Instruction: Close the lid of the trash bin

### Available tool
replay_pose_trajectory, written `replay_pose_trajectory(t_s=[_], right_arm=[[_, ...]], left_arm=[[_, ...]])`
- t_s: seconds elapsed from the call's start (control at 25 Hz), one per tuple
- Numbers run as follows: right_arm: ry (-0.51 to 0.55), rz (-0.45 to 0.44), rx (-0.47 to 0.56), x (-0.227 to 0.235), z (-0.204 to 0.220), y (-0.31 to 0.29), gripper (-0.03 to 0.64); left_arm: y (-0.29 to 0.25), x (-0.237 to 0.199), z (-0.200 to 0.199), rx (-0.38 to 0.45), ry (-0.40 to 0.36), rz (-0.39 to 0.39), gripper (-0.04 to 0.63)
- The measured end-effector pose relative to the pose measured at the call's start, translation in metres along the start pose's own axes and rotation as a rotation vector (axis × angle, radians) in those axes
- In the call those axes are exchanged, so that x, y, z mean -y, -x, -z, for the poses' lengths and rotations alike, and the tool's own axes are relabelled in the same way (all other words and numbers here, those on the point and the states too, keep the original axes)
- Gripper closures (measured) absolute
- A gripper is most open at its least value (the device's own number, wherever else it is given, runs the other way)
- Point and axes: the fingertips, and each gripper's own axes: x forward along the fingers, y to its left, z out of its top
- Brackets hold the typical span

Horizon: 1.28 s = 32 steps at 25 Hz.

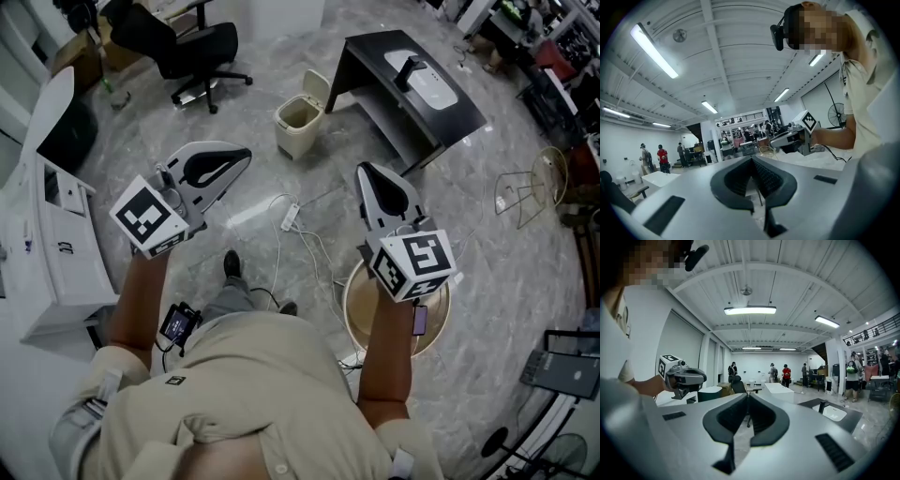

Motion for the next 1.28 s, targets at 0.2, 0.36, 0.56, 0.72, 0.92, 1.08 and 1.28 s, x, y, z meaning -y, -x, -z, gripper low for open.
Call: replay_pose_trajectory(t_s=[0.2,0.36,0.56,0.72,0.92,1.08,1.28], right_arm=[[-0.006,0.067,-0.027,0.008,0.0,-0.036,0.591],[-0.009,0.131,-0.027,0.009,-0.01,-0.07,0.591],[-0.015,0.194,-0.039,0.007,-0.013,-0.117,0.591],[-0.021,0.241,-0.047,0.007,-0.014,-0.145,0.591],[-0.021,0.287,-0.059,0.005,-0.016,-0.178,0.591],[-0.017,0.307,-0.07,0.003,-0.018,-0.206,0.591],[-0.014,0.304,-0.082,-0.005,-0.021,-0.224,0.591]], left_arm=[[-0.012,-0.048,0.014,0.026,0.017,0.053,0.58],[-0.018,-0.096,0.02,0.054,0.02,0.11,0.58],[-0.022,-0.155,0.032,0.073,0.02,0.159,0.58],[-0.027,-0.188,0.046,0.081,0.032,0.207,0.58],[-0.031,-0.223,0.058,0.098,0.04,0.257,0.58],[-0.028,-0.252,0.071,0.11,0.056,0.272,0.58],[-0.019,-0.27,0.078,0.113,0.069,0.268,0.58]])
